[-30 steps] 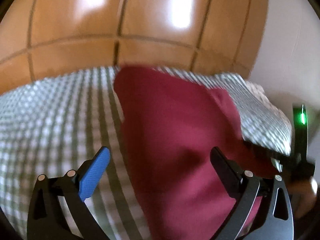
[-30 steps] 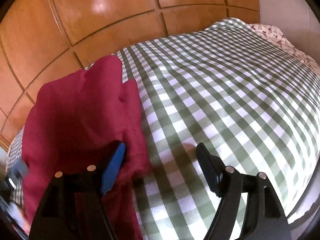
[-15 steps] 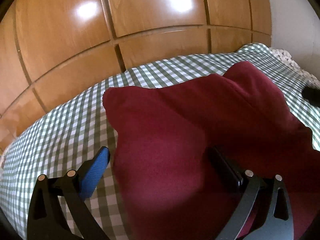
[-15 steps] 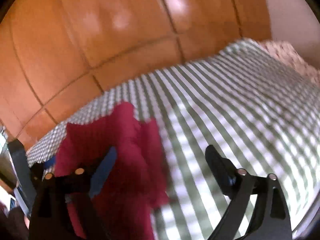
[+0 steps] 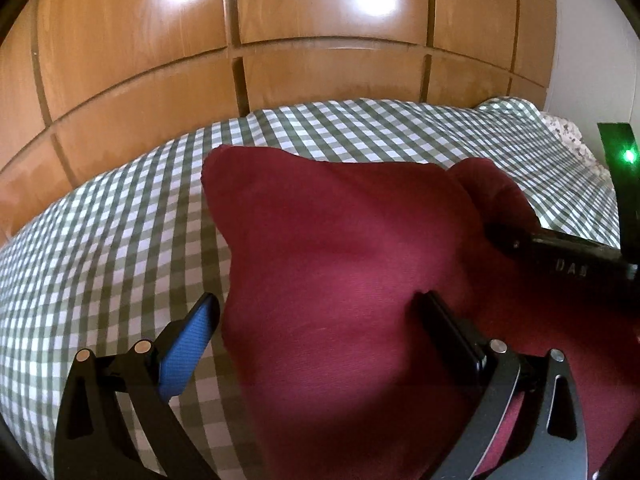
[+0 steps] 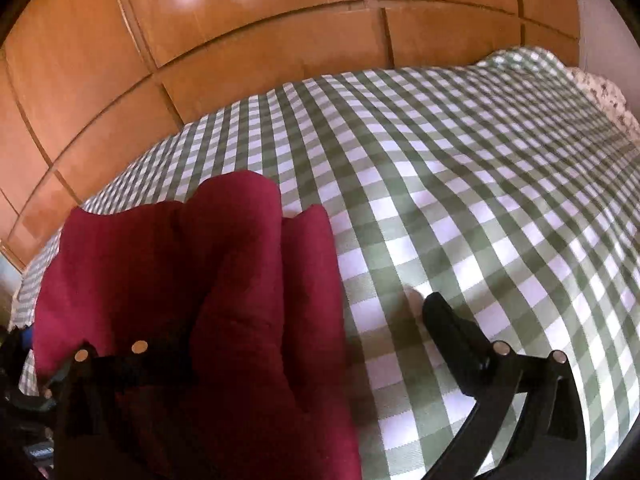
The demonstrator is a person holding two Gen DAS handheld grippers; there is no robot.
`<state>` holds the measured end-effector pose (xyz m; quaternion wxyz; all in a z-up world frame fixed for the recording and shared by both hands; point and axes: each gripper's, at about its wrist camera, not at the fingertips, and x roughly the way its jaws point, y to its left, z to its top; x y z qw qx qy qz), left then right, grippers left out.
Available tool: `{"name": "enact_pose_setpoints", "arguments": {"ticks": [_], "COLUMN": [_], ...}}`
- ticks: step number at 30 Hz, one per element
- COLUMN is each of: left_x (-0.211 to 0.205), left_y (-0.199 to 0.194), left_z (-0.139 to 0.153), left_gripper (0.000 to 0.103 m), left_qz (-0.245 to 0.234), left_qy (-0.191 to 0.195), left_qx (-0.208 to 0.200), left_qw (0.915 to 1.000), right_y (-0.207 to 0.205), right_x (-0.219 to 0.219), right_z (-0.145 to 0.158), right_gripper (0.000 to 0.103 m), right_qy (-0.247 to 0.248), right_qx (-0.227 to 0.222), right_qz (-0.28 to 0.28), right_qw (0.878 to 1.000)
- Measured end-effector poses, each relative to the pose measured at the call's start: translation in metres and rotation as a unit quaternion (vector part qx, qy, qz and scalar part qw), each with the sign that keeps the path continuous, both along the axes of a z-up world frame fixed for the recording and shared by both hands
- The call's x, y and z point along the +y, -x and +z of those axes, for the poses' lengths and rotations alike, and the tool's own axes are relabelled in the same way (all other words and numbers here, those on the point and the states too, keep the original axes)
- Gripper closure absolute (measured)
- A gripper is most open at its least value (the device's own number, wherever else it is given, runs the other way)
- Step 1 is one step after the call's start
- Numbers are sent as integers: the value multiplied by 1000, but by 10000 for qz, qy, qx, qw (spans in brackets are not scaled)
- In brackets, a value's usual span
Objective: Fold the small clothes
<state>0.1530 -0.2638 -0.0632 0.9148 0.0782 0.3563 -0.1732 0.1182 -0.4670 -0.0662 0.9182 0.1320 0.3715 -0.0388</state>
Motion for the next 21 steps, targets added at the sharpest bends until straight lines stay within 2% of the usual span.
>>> {"name": "enact_pose_setpoints", "arguments": {"ticks": [2, 5, 8, 12, 14, 18, 21], "left_x": [0, 3, 6, 19, 22, 27, 43], "left_y": [-1, -6, -27, -44, -40, -14, 0], "left_z": [9, 21, 10, -11, -12, -10, -10], "left_gripper": [3, 3, 3, 3, 3, 3, 3], "left_qz": [49, 194, 294, 232, 201, 221, 208], "left_qy": [16, 41, 44, 507, 583, 490, 887], "left_qx": [99, -18, 244, 545, 490, 153, 288], "left_qw": [9999, 9998, 9993, 9970, 9969, 9984, 9954], "right_y": [2, 5, 6, 4, 3, 5, 10], "right_x": [-3, -7, -3, -1, -2, -4, -8], "right_z": [-1, -4, 2, 2, 2, 1, 1], "right_gripper": [2, 2, 2, 2, 2, 2, 2], "right_qy": [-58, -197, -154, -105, -133, -239, -393], "right_qx": [-60, -142, -181, -184, -194, -252, -314], "right_qz": [-5, -18, -46, -49, -31, -7, -12], "right_qw": [10000, 9997, 9997, 9998, 9997, 9994, 9987]}}
